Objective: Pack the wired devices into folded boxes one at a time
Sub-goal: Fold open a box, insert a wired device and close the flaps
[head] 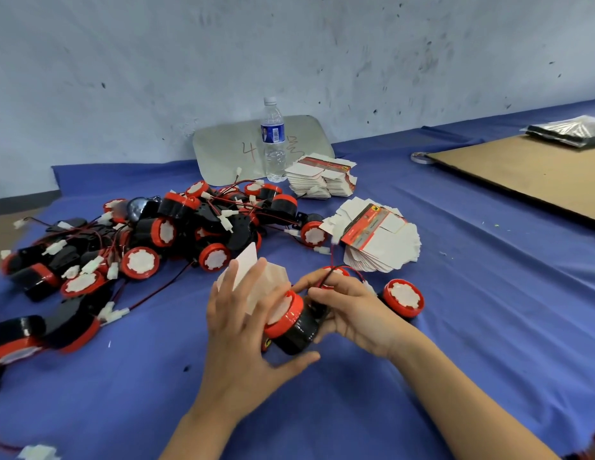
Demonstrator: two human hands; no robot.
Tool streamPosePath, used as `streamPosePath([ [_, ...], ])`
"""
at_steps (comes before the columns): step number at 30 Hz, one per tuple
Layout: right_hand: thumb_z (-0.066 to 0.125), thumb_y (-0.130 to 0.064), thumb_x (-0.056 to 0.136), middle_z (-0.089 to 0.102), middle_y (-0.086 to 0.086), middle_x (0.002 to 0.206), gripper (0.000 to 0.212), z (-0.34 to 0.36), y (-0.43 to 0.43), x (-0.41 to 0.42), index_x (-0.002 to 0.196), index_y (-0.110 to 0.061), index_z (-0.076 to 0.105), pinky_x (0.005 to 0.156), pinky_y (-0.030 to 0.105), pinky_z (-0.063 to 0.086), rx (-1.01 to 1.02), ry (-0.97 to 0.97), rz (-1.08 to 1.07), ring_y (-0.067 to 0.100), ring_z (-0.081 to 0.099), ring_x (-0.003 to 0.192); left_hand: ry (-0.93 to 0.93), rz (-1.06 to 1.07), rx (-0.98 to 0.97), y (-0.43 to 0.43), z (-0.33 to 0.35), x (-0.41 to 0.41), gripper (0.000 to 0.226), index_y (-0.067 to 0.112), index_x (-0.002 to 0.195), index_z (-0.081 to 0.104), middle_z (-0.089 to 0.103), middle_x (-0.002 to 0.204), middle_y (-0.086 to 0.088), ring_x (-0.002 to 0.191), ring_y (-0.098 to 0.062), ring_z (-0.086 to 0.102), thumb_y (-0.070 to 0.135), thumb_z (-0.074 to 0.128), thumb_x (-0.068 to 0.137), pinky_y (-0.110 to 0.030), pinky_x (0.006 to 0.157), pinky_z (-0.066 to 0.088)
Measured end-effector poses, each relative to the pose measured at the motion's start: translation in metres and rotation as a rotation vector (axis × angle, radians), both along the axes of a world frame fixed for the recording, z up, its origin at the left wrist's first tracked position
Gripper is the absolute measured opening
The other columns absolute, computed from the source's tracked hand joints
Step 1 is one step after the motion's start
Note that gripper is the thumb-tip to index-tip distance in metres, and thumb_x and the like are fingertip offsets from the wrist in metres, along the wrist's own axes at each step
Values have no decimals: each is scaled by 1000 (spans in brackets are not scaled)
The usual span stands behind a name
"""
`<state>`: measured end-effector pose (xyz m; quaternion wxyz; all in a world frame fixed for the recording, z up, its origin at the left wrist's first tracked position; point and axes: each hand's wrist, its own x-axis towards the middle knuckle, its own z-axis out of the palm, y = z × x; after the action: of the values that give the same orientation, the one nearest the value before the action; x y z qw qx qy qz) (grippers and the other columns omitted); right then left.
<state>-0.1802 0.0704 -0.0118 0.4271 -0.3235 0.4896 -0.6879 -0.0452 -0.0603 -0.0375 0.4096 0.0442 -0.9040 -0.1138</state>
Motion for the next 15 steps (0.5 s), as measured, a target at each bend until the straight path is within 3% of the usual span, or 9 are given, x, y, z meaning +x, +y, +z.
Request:
streamPosePath([
  [3,49,-5,96,70,5,90,17,2,1,1,100,-9,64,62,26,57,6,31,43,20,69,82,2,6,78,-3,-1,0,64,24,120,58,28,153,1,149,-27,10,67,60,73,-58,115,17],
  [6,49,-15,99,71,9,79,22,4,4,-1,91,-5,67,54,26,54,120,245,22,23,68,65,0,-16,184,-3,1,0,54,17,111,64,42,145,1,145,-27,22,55,63,73,-59,112,25],
  [9,55,-23,96,66,0,58,35,5,11,-4,69,-5,68,49,16,43,102,630,-275,11,59,47,46,-47,270,-1,4,2,47,29,114,56,52,133,8,139,-17,32,49,64,73,-48,110,28],
  [11,54,-22,86,62,-5,54,28,8,17,-13,63,-13,67,53,16,40,59,810,-599,4,54,51,72,-48,312,0,5,3,45,34,115,54,52,131,13,137,-14,35,49,64,73,-44,109,29],
  [13,49,-22,74,63,-7,61,20,13,25,-30,72,-21,69,61,23,43,186,906,-702,7,56,63,84,-45,352,1,5,3,46,32,114,54,53,129,15,136,-11,37,49,65,73,-42,109,31],
  [15,48,-26,65,63,-9,67,25,15,33,-43,81,-30,66,70,32,48,429,910,-525,9,56,70,100,-43,396,2,5,3,47,27,114,56,55,128,14,134,-11,39,48,66,72,-43,109,34],
])
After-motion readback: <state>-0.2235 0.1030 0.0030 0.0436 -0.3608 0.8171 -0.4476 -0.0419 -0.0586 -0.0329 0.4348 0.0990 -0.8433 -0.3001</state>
